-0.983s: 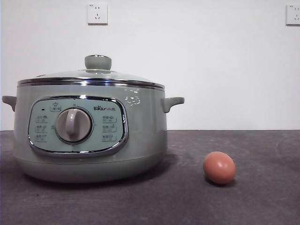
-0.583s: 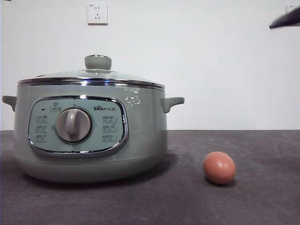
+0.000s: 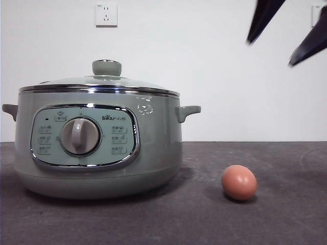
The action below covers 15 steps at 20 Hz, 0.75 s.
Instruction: Pick up the egg,open the lid,put the egg in the pot,close the lid
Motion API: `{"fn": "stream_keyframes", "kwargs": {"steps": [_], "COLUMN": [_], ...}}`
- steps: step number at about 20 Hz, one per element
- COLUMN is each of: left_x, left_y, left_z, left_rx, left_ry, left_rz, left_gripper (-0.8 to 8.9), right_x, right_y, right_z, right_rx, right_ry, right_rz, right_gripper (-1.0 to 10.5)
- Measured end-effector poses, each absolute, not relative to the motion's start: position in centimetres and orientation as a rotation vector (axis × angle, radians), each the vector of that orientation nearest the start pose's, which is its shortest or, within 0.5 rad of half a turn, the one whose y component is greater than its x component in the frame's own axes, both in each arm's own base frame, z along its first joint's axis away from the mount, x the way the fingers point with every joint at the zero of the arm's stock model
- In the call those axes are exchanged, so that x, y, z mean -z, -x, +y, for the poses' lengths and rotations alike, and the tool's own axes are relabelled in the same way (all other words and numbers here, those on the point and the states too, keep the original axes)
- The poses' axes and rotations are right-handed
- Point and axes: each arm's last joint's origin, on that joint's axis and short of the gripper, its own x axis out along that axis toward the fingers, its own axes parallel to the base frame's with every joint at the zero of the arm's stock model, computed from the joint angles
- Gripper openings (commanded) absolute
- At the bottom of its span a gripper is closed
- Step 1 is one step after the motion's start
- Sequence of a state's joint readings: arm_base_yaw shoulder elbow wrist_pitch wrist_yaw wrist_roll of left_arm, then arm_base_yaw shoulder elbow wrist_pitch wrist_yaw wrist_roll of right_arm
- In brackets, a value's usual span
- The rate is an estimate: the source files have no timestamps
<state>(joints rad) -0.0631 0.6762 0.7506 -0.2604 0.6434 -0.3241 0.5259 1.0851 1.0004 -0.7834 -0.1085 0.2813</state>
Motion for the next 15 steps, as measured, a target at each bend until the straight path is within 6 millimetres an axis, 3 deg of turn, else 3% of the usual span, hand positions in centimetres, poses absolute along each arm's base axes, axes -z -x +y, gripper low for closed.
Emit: {"fn": "stream_keyframes", "kwargs": {"steps": [6,10,15], "left_x": [-33.0,-33.0,-33.0], "left_y": [-14.2,-14.2,-14.1], "left_z": [-2.6,-2.7,-3.0], "left_rx": [0.662,0.666,0.685], "left_ry": [0.364,0.363,0.360], "left_rz": [0.294,0.296,0.300], "left_gripper": [2.83,2.83,2.83], "right_x": [-24.3,-21.0,-19.0], "right_y": [-20.5,-22.4,-23.5], "right_z": [15.4,16.7,17.5], "right_rx": [-0.386,-0.339,-0.319], "right_ry": [0.071,0.089,0.076], "right_rz": [1.176,1.245,1.271], "right_gripper": [3.8,3.8,3.8]}}
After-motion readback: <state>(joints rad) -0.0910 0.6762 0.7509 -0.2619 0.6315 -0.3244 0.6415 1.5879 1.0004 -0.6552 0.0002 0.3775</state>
